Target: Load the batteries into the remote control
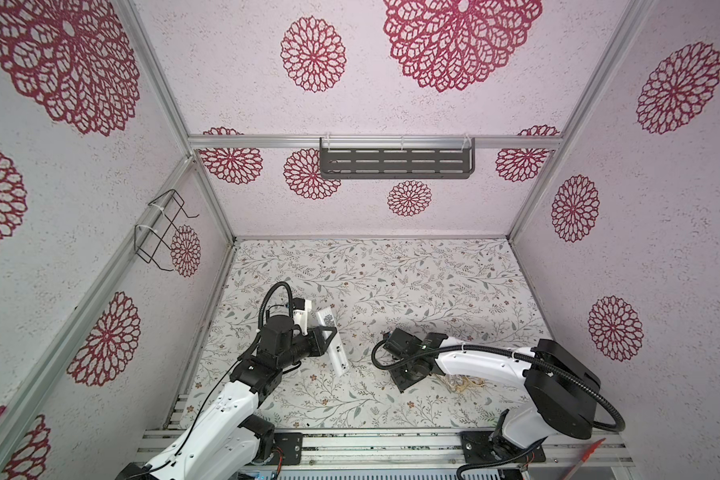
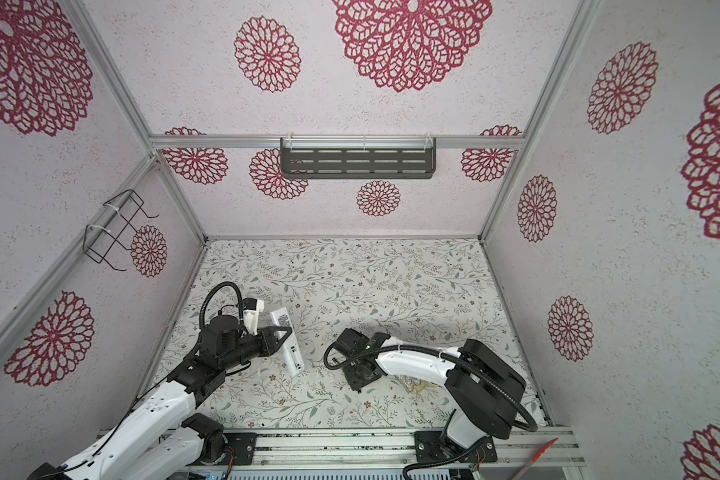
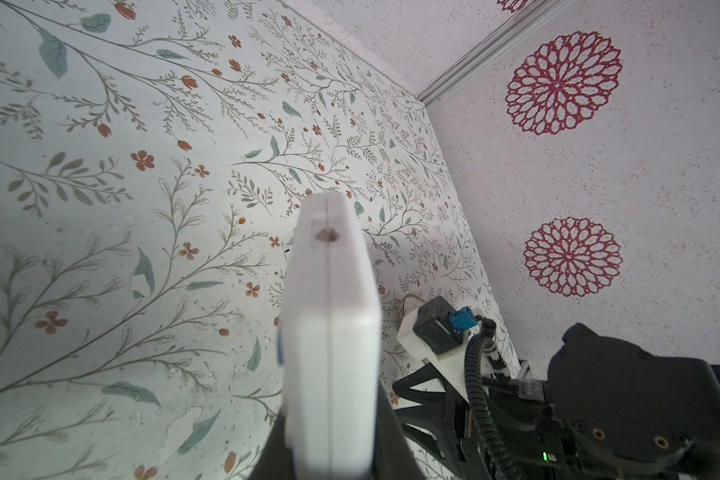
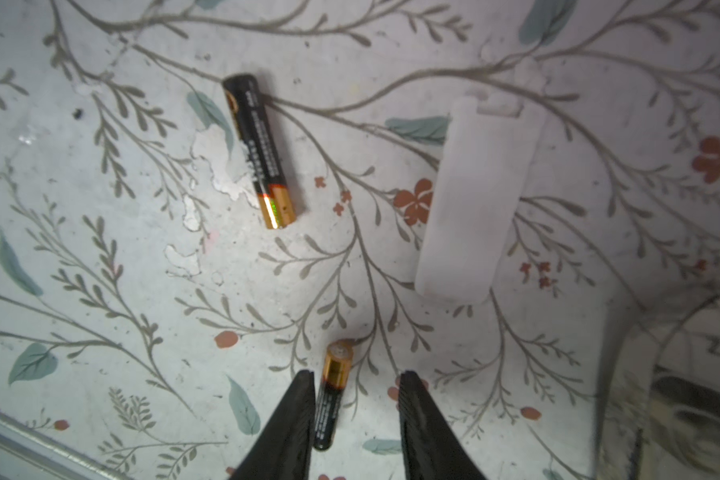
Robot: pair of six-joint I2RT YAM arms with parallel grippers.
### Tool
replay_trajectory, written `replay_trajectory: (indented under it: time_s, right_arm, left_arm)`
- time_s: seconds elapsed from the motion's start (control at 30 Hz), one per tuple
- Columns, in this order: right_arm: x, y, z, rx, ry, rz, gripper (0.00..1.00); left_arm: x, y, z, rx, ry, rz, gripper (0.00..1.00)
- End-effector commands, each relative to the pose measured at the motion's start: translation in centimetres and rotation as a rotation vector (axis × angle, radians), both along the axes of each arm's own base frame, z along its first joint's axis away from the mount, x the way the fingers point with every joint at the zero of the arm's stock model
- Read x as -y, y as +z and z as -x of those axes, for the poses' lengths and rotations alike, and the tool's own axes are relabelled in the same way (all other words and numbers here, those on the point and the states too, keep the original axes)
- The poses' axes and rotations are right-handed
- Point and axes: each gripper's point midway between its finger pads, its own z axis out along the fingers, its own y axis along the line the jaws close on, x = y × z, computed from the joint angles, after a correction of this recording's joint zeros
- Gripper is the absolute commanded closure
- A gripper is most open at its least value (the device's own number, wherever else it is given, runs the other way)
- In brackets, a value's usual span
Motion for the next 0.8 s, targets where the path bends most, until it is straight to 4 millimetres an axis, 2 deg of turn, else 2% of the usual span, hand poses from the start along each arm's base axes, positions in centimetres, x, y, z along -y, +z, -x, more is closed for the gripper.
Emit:
replay_trajectory:
  time_s: [0.0,0.17,0.77]
  right_arm:
    - [-0.4,0.8,-0.5,0.018,-0.020,0.012,0.64]
    - [-0.8,0.3,-0.4,0.002,-0.014,0.018,0.66]
    - [-0.2,-0.9,0.3,-0.016,-0.020,0.031,0.76]
  left_arm:
    - [0.1,0.8,-0.4,0.045,-0.005,0.022,1.00]
    - [0.1,1.1,-0.3,0.057,-0.009,0.028,1.00]
    - [0.3,1.2,-0.1,0.058,-0.015,0.041,1.00]
